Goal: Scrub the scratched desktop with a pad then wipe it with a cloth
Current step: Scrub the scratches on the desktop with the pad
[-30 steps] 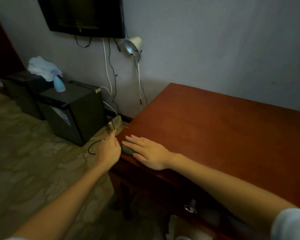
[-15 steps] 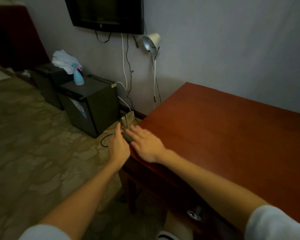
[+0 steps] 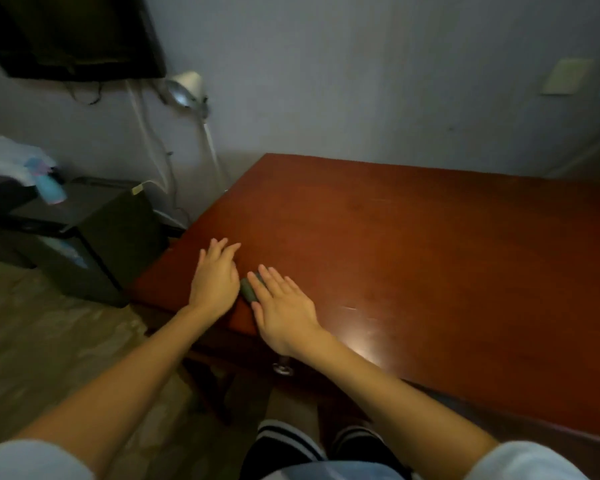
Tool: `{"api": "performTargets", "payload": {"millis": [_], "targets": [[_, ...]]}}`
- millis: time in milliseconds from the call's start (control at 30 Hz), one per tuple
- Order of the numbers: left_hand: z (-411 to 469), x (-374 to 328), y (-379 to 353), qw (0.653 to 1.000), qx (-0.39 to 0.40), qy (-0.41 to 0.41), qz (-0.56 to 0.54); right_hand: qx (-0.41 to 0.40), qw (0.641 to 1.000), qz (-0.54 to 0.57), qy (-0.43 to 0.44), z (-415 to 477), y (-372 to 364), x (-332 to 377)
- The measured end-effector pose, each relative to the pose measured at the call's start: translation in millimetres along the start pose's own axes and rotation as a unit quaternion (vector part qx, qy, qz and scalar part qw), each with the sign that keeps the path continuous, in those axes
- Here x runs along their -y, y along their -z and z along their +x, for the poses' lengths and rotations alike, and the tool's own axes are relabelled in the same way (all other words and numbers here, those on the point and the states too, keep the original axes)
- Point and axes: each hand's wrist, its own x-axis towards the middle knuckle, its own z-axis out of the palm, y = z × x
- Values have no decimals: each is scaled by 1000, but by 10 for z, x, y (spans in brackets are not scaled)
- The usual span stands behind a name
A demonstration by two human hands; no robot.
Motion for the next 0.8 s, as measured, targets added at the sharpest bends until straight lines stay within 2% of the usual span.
{"api": "performTargets", "payload": {"millis": [167, 367, 567, 800], "targets": [[72, -1433, -523, 979, 104, -174, -33, -45, 979, -43, -194, -1081, 582, -1332], [-367, -3073, -1116, 914, 206, -338, -89, -85, 901, -75, -419, -2942, 1265, -2740], [-828, -4080, -1534, 866, 259, -416, -102, -132, 789, -60, -597, -4496, 1789, -3667], [-984, -4687, -1851, 847, 258, -456, -87, -179, 702, -63, -687, -5252, 2076, -4288]]}}
